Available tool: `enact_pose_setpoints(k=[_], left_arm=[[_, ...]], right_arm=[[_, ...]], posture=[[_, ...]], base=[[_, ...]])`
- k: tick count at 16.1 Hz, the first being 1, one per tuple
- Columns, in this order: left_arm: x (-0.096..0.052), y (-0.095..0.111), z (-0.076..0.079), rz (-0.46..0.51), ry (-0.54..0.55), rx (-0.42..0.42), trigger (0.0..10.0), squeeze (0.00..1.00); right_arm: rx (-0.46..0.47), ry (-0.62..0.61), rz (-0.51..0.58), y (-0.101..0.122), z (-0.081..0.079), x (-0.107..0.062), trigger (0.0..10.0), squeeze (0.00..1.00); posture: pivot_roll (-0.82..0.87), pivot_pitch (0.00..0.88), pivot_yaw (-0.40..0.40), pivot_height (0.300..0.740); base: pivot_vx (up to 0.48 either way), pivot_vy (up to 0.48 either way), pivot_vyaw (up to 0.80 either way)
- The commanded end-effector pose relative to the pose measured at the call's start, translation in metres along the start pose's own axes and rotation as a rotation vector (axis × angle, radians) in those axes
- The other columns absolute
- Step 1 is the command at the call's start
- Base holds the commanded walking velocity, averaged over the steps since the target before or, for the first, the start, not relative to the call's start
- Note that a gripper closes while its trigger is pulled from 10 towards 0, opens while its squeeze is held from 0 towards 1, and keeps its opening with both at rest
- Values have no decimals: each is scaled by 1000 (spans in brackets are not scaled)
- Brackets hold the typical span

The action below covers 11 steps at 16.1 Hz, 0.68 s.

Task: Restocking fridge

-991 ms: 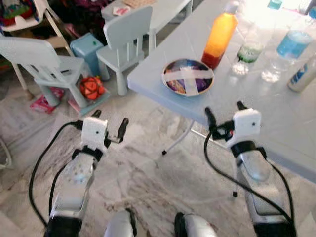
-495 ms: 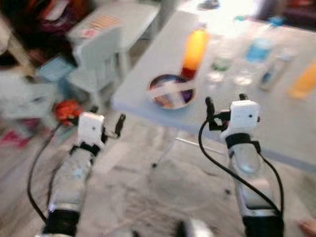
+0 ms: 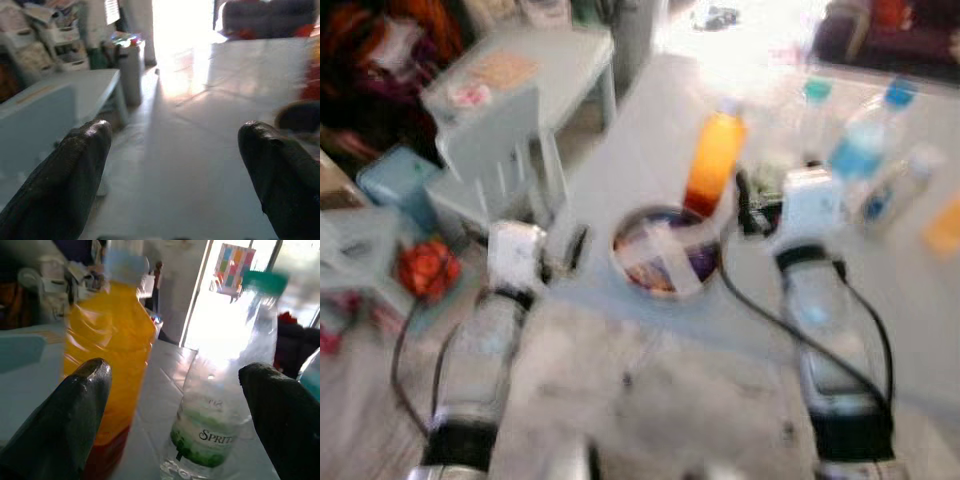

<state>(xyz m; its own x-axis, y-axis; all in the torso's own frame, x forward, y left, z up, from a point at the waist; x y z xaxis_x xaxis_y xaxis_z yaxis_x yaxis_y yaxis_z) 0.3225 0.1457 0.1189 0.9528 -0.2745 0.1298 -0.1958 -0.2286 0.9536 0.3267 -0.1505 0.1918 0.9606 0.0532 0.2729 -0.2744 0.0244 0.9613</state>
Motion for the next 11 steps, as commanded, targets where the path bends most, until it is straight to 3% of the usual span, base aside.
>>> enact_pose_setpoints(k=[1, 8, 10, 11], left_arm=[[-1, 4, 5, 23, -6, -4, 10000, 0], [-5, 3, 5, 30, -22, -19, 10000, 0], [-5, 3, 5, 29, -30, -7, 10000, 0], [-5, 3, 4, 28, -32, -6, 10000, 0]], right_arm=[[-11, -16, -29, -7, 7, -4, 10000, 0], [-9, 10, -38, -11, -3, -6, 10000, 0], [68, 22, -124, -25, -6, -4, 10000, 0], [110, 87, -182, -36, -15, -4, 10000, 0]], posture=[[1, 84, 19, 740], [5, 89, 12, 740], [5, 89, 12, 740], [11, 97, 18, 740]], base=[[0, 0, 0], [0, 0, 0], [0, 0, 0], [0, 0, 0]])
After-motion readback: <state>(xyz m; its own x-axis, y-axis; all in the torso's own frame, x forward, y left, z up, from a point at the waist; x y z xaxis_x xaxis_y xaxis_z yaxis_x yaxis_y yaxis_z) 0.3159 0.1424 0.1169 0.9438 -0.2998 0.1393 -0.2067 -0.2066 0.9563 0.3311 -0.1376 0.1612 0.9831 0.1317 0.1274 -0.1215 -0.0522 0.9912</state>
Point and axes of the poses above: a point about 5 cm out from each wrist's last joint towards the gripper, its own x axis pointing out of the wrist towards the gripper, its own y axis along the axis of the wrist's last joint, z = x × y, the point moved 3 cm from there along x, pointing out of the wrist towards the gripper, and after that the axes turned 11 degrees about x, right-handed, at the moved point
